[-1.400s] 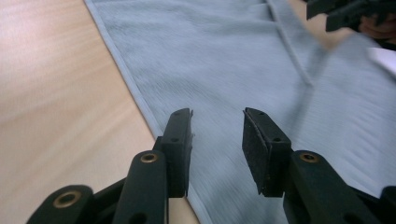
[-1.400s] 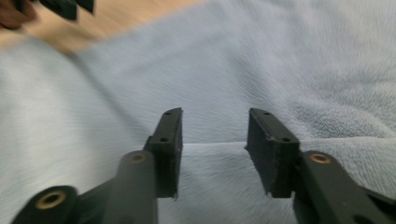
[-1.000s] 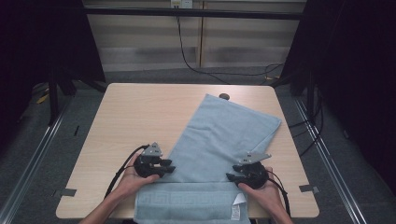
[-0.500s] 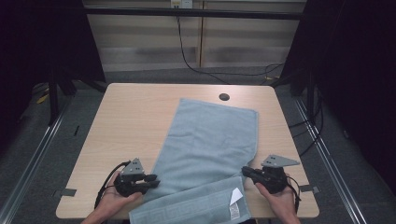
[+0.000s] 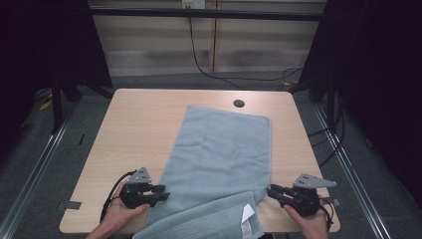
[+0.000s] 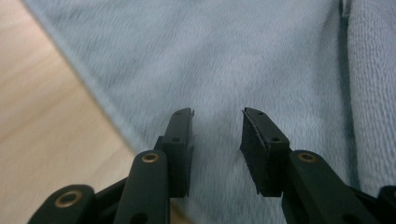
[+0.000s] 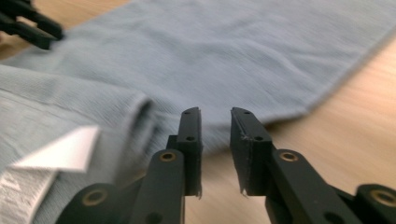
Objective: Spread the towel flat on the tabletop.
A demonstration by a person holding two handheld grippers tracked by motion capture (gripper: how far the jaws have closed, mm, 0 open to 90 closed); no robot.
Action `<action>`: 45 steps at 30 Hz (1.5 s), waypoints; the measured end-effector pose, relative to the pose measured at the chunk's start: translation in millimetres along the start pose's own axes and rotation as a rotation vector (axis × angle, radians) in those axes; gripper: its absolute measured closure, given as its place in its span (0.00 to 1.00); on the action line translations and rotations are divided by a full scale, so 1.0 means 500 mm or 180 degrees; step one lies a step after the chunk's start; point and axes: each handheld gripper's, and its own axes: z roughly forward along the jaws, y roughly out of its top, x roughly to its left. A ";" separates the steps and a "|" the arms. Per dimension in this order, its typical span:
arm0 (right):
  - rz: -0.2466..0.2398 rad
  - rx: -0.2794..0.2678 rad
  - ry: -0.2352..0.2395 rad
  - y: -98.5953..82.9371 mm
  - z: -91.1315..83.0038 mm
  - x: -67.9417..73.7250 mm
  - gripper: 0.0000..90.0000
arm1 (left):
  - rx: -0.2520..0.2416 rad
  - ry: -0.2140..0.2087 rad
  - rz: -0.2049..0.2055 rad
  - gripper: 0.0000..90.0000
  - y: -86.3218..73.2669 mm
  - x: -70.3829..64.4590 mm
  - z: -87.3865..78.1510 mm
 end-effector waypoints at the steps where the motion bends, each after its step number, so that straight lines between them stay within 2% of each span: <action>1: -0.0026 -0.0002 0.0038 0.013 0.009 0.006 0.79 | -0.0045 -0.0026 -0.0002 0.70 0.009 0.001 0.005; 4: -0.0096 -0.0077 0.0212 0.056 0.042 0.018 0.77 | 0.0006 -0.0019 0.0003 0.69 0.026 0.007 0.023; 6: -0.0162 -0.0016 0.0324 0.077 0.076 0.030 0.77 | 0.0063 0.0011 -0.0040 0.69 0.024 0.013 0.039; 8: -0.0189 0.0142 0.0420 0.081 0.116 0.037 0.78 | 0.0051 0.0020 0.0035 0.68 0.019 0.009 0.038; 10: -0.0275 0.0303 0.0370 0.070 0.141 0.049 0.78 | 0.0048 0.0044 0.0030 0.68 0.011 0.003 0.030; 11: -0.0310 0.0344 0.0429 0.059 0.143 0.056 0.77 | 0.0048 0.0031 -0.0005 0.67 0.007 0.002 0.027; 13: -0.0307 0.0360 0.0439 0.044 0.134 0.066 0.76 | 0.0085 0.0010 -0.0077 0.65 -0.002 -0.006 0.013; 14: -0.0285 0.0358 0.0504 0.029 0.123 0.073 0.76 | 0.0069 -0.0006 -0.0085 0.63 -0.007 -0.009 0.010; 16: -0.0309 0.0393 0.0523 0.015 0.113 0.082 0.75 | 0.0083 -0.0036 -0.0104 0.63 -0.015 -0.014 0.000; 19: -0.0344 0.0485 0.0551 -0.006 0.097 0.093 0.72 | 0.0079 -0.0078 -0.0202 0.63 -0.025 -0.019 -0.010; 21: -0.0332 0.0504 0.0550 -0.016 0.087 0.100 0.63 | 0.0084 -0.0102 -0.0255 0.63 -0.032 -0.025 -0.018; 22: -0.0309 0.0485 0.0537 -0.021 0.085 0.102 0.56 | 0.0082 -0.0097 -0.0264 0.63 -0.034 -0.026 -0.019; 23: -0.0275 0.0502 0.0517 -0.023 0.085 0.104 0.52 | 0.0084 -0.0087 -0.0245 0.62 -0.036 -0.029 -0.021; 26: -0.0413 0.0591 0.0509 -0.024 0.098 0.113 0.51 | 0.0090 -0.0073 -0.0206 0.60 -0.036 -0.032 -0.020; 27: -0.0475 0.0620 0.0499 -0.022 0.106 0.114 0.55 | 0.0084 -0.0081 -0.0221 0.60 -0.036 -0.031 -0.020; 29: -0.0604 0.0626 0.0404 -0.019 0.110 0.119 0.78 | 0.0077 -0.0063 -0.0219 0.62 -0.038 -0.030 -0.022; 31: -0.0608 0.0626 0.0379 -0.019 0.107 0.120 0.95 | 0.0079 -0.0043 -0.0203 0.65 -0.040 -0.030 -0.024; 32: -0.0566 0.0610 0.0376 -0.020 0.101 0.119 0.99 | 0.0071 -0.0044 -0.0219 0.66 -0.041 -0.030 -0.024; 35: -0.0474 0.0523 0.0382 -0.021 0.079 0.114 1.00 | 0.0066 -0.0037 -0.0295 0.67 -0.043 -0.031 -0.026; 37: -0.0445 0.0484 0.0383 -0.022 0.059 0.108 1.00 | 0.0070 -0.0040 -0.0274 0.66 -0.048 -0.037 -0.030; 40: -0.0465 0.0464 0.0276 -0.027 0.016 0.102 1.00 | 0.0071 -0.0044 -0.0281 0.66 -0.056 -0.047 -0.038; 42: -0.0399 0.0397 0.0216 -0.033 -0.022 0.094 1.00 | 0.0099 -0.0047 -0.0279 0.66 -0.058 -0.053 -0.041; 43: -0.0395 0.0405 0.0160 -0.036 -0.031 0.094 1.00 | 0.0113 -0.0019 -0.0248 0.66 -0.058 -0.056 -0.042; 45: -0.0451 0.0514 -0.0043 -0.044 -0.052 0.088 1.00 | 0.0159 0.0020 -0.0183 0.67 -0.055 -0.056 -0.042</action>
